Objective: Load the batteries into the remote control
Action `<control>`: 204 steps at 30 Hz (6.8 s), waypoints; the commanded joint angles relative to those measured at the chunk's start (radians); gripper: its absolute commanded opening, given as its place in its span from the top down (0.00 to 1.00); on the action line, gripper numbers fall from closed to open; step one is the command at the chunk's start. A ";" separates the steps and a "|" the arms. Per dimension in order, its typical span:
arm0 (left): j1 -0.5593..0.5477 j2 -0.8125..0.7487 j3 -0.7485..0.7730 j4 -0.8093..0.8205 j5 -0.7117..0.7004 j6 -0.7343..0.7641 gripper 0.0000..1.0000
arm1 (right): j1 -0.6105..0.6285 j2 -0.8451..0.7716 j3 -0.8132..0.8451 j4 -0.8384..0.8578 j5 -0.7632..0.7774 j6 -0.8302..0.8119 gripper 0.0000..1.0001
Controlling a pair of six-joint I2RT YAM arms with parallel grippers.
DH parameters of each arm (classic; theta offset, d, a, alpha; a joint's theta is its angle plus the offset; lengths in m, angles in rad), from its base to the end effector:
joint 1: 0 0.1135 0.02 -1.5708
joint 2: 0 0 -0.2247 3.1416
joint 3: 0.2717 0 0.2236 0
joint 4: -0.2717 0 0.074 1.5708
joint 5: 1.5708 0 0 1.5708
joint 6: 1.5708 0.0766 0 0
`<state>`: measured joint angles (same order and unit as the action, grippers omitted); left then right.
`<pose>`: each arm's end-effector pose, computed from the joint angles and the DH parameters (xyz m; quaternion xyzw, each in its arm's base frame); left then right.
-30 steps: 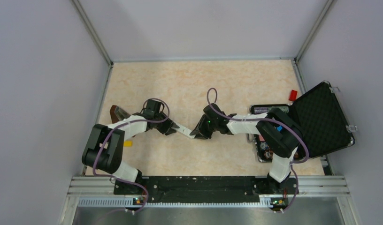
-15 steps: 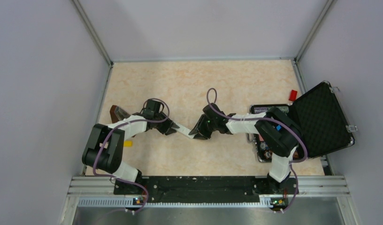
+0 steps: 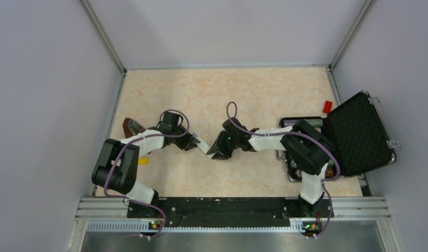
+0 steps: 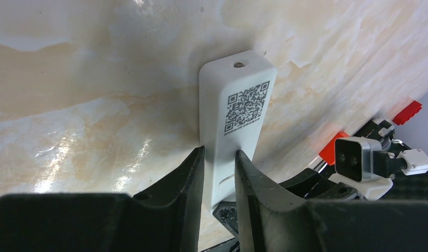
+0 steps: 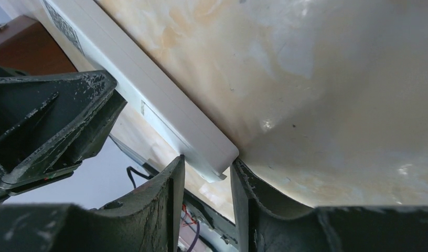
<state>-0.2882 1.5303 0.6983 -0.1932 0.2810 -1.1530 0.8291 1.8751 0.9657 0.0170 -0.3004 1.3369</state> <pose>0.2594 -0.0991 0.0930 -0.3653 0.8816 -0.2774 0.1115 0.2260 0.2803 0.0802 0.1860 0.9150 0.3567 0.0295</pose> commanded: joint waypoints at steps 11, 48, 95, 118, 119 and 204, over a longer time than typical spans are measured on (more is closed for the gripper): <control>-0.007 -0.048 0.090 -0.107 -0.114 0.232 0.62 | 0.035 0.089 0.019 -0.010 0.184 -0.025 0.65; -0.014 0.191 0.326 -0.146 -0.135 0.779 0.45 | 0.035 0.087 0.033 -0.072 0.203 -0.043 0.65; -0.050 -0.100 0.014 -0.127 -0.152 0.515 0.59 | -0.001 0.024 0.082 -0.234 0.355 -0.238 0.60; -0.051 -0.186 -0.063 -0.152 -0.196 0.490 0.54 | 0.001 -0.084 0.134 -0.305 0.351 -0.382 0.46; -0.051 -0.188 -0.061 -0.153 -0.192 0.490 0.54 | 0.005 -0.077 0.146 -0.313 0.359 -0.395 0.46; -0.013 -0.099 -0.082 0.038 0.059 0.328 0.56 | 0.162 0.190 0.324 -0.218 0.156 -0.669 0.73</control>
<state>-0.2733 1.3693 0.6392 -0.3958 0.2203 -0.8028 0.8963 1.9602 1.3033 -0.2523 0.0872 0.6540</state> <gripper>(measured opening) 0.459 0.271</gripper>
